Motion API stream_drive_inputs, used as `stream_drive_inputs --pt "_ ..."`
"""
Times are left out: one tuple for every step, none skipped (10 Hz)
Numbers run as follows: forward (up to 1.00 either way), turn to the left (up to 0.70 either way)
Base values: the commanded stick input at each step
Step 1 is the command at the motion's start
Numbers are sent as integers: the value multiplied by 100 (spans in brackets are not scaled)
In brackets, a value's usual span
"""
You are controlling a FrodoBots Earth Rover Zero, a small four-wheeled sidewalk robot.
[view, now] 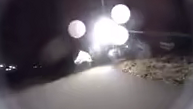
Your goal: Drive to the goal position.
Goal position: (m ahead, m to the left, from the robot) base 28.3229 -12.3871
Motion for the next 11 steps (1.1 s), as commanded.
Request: stream_drive_inputs --pt "100 0" --pt "100 0" --pt "100 0" --pt "100 0" --pt "100 0" --pt "100 0" --pt "100 0" --pt "100 0" --pt "100 0" --pt "100 0" --pt "100 0"
